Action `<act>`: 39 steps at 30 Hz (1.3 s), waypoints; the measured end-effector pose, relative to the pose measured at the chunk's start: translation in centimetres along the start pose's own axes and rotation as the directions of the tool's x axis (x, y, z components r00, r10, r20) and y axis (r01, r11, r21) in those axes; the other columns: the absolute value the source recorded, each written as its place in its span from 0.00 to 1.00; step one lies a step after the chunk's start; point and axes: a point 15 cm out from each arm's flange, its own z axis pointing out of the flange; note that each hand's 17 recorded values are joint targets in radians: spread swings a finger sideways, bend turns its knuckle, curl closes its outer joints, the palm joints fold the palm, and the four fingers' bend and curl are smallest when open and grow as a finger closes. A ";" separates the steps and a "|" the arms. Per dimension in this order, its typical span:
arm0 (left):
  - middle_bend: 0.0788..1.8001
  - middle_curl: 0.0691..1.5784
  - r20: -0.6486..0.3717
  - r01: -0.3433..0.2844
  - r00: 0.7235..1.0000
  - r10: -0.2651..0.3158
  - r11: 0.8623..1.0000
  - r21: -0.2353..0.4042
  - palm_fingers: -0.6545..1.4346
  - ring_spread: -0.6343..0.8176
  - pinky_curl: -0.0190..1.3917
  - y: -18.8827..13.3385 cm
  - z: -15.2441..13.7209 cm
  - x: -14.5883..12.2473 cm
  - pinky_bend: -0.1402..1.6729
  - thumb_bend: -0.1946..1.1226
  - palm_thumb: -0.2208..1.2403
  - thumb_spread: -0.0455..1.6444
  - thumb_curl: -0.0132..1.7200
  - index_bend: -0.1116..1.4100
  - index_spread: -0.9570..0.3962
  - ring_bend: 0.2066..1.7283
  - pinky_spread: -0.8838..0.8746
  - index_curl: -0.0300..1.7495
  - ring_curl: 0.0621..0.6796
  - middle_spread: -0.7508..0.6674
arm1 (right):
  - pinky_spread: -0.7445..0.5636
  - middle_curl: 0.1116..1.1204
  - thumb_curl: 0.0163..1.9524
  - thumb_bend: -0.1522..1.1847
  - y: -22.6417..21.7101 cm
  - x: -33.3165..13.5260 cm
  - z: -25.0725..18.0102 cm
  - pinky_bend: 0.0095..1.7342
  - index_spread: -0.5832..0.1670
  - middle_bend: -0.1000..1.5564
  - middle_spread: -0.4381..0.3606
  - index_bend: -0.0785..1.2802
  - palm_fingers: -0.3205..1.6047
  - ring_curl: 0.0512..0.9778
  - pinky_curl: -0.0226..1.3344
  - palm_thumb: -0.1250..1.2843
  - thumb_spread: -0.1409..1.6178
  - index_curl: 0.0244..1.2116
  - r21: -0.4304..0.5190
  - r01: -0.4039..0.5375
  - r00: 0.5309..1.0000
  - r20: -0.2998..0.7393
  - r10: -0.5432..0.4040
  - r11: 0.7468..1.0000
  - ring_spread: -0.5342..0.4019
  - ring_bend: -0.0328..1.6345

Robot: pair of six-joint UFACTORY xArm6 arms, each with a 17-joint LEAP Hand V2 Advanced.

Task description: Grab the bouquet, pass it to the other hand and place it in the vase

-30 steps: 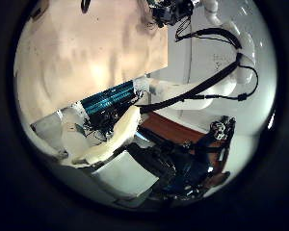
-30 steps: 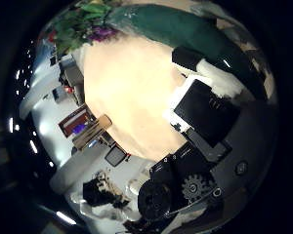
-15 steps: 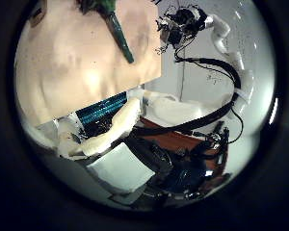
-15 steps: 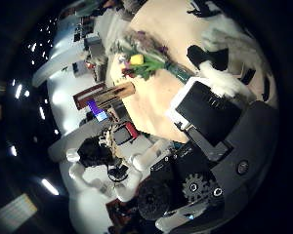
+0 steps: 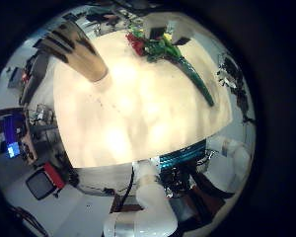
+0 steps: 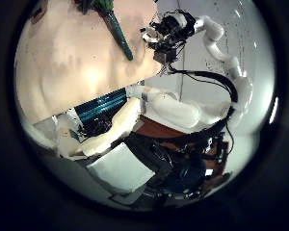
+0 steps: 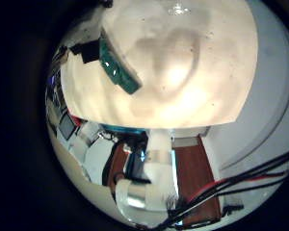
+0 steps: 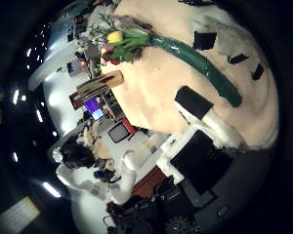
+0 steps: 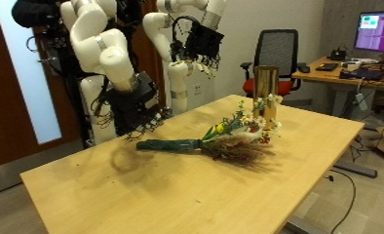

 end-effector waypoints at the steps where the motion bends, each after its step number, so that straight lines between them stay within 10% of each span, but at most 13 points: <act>1: 0.07 0.17 0.001 -0.002 1.000 0.002 1.000 0.002 0.45 0.77 0.21 0.0 -0.1 0.0 0.18 0.13 0.44 0.62 0.18 0.19 0.79 0.19 0.77 0.22 0.19 0.73 | 0.35 0.49 0.25 0.09 0.1 -0.2 0.7 0.49 0.43 0.67 0.43 0.46 0.36 0.48 0.47 0.58 0.69 0.59 0.002 0.000 1.000 -0.007 0.000 1.000 0.32 0.75; 17: 0.07 0.17 0.003 -0.001 1.000 0.001 1.000 -0.003 0.45 0.77 0.21 0.5 -0.4 0.2 0.18 0.13 0.44 0.62 0.18 0.19 0.78 0.20 0.77 0.22 0.17 0.73 | 0.62 0.38 0.21 0.09 -4.4 -0.1 2.8 0.45 0.63 0.52 0.63 0.26 0.27 0.35 0.40 0.54 0.67 0.44 0.164 0.009 0.998 -0.059 0.001 0.987 0.52 0.62; 39: 0.07 0.17 0.001 0.003 1.000 -0.003 1.000 -0.013 0.45 0.77 0.21 0.7 0.0 0.4 0.18 0.13 0.45 0.62 0.18 0.19 0.78 0.19 0.77 0.22 0.16 0.74 | 0.67 0.34 0.21 0.10 -4.9 1.6 7.7 0.35 0.69 0.44 0.63 0.20 0.33 0.27 0.27 0.61 0.65 0.34 0.160 0.025 0.991 -0.132 -0.003 0.987 0.55 0.56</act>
